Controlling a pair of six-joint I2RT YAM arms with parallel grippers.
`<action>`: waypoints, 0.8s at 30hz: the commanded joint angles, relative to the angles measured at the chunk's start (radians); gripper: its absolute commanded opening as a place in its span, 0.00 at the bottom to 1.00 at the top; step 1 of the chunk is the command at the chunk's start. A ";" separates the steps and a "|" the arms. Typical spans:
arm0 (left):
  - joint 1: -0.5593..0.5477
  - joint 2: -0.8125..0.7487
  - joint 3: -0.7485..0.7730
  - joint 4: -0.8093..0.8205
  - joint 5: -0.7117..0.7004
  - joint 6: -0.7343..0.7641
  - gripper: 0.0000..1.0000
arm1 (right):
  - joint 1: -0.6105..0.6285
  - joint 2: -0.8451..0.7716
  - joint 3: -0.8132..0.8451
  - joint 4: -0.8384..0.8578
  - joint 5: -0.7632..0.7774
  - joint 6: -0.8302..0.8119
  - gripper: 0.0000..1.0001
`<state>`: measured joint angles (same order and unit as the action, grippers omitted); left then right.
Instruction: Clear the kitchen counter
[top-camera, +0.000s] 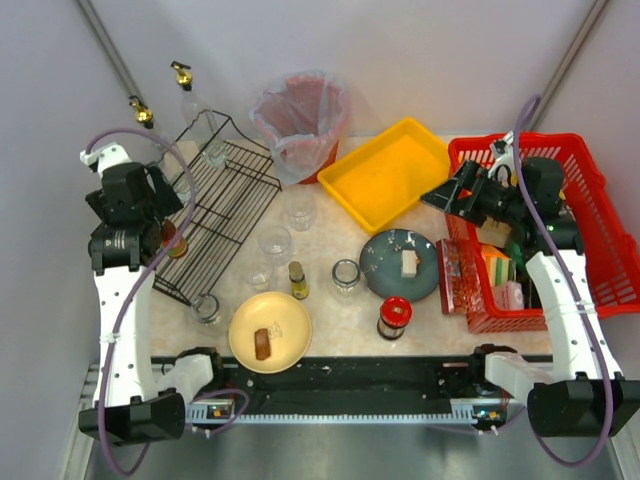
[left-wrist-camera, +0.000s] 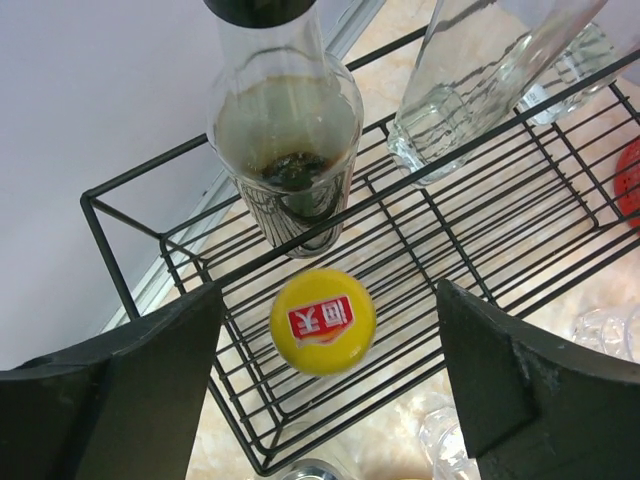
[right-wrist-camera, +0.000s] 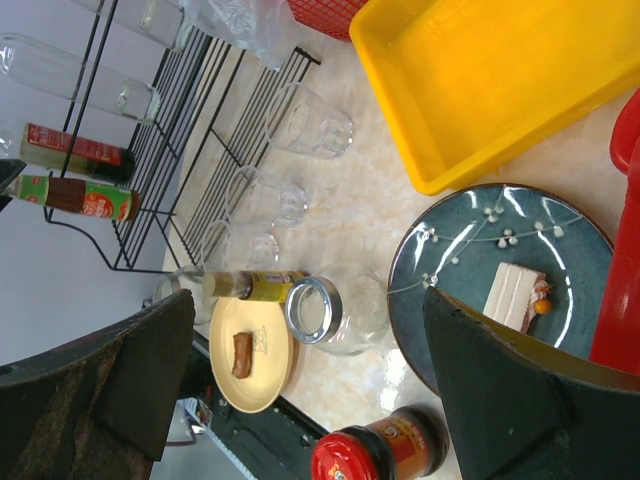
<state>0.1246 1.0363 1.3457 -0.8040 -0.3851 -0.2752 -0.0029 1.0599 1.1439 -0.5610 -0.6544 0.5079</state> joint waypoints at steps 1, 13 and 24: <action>0.006 -0.027 0.055 0.043 -0.002 0.007 0.95 | -0.003 -0.009 0.037 0.039 0.002 -0.012 0.94; 0.004 -0.073 0.213 0.019 0.419 0.067 0.98 | -0.003 -0.008 0.042 0.039 0.003 -0.012 0.94; -0.200 -0.061 0.140 0.184 0.990 0.031 0.98 | -0.003 0.005 0.039 0.039 -0.016 -0.002 0.94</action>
<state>0.0559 0.9733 1.5536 -0.7464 0.3988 -0.2348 -0.0029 1.0630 1.1442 -0.5610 -0.6544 0.5083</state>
